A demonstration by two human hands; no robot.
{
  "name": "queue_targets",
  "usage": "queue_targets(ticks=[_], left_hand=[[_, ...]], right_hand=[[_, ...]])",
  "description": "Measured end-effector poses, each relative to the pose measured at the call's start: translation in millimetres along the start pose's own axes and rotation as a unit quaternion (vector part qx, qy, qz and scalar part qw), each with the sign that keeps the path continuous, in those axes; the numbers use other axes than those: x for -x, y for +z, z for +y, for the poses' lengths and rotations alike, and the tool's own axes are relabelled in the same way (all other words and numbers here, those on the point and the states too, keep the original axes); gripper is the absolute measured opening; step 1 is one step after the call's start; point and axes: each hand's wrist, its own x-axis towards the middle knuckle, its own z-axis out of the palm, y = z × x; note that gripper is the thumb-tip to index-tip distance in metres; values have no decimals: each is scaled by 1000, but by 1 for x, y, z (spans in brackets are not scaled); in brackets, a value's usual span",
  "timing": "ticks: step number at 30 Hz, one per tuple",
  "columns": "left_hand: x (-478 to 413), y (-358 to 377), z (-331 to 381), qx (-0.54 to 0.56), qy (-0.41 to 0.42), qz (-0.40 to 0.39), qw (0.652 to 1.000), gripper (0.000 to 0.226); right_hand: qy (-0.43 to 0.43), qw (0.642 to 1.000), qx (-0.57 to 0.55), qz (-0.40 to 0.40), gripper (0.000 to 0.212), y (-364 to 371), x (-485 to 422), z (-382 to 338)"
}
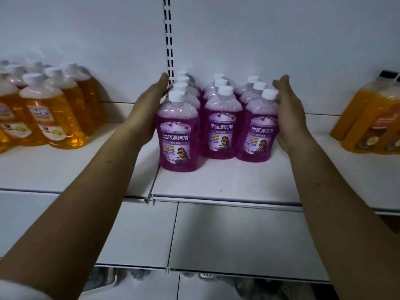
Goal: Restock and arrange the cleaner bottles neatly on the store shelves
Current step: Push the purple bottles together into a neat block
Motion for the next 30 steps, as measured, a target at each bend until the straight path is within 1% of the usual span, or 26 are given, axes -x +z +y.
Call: queue_targets(ticks=[2, 3, 4, 7, 8, 10, 12, 15, 19, 21, 23, 26, 28, 29, 30], left_hand=[[5, 2, -12, 80, -23, -67, 994, 59], [6, 3, -17, 110, -34, -74, 991, 56], [7, 5, -19, 128, -39, -67, 989, 54], [4, 6, -27, 157, -19, -73, 985, 56], [5, 8, -27, 164, -19, -64, 984, 55], [4, 12, -30, 172, -13, -38, 984, 54], [4, 15, -33, 179, -8, -30, 983, 58], [4, 17, -34, 183, -17, -17, 983, 64], [-2, 15, -39, 177, -8, -9, 984, 67], [0, 15, -39, 156, -9, -6, 988, 68], [2, 11, -38, 110, -7, -11, 994, 71], [1, 0, -38, 85, 5, -37, 996, 87], [0, -7, -40, 83, 10, -37, 996, 97], [0, -7, -41, 76, 15, -35, 996, 99], [0, -5, -43, 69, 19, -42, 997, 98]], right_hand=[[42, 993, -108, -25, 64, -4, -5, 15], [54, 987, -147, -43, 71, -6, -7, 21], [63, 982, -168, -65, 72, -7, -7, 25], [91, 967, -211, -107, 78, -8, -10, 37], [100, 963, -219, -117, 81, -8, -12, 39], [113, 959, -221, -135, 87, -9, -12, 40], [127, 957, -222, -139, 91, -9, -13, 43], [134, 956, -223, -137, 93, -9, -13, 47], [133, 952, -232, -148, 93, -8, -14, 53], [134, 951, -235, -154, 93, -8, -13, 53], [130, 951, -230, -163, 93, -9, -12, 53], [109, 959, -207, -159, 96, -11, -8, 53], [88, 966, -184, -156, 106, -11, -4, 50], [86, 968, -175, -156, 114, -10, -2, 49], [83, 969, -171, -158, 117, -9, 1, 48]])
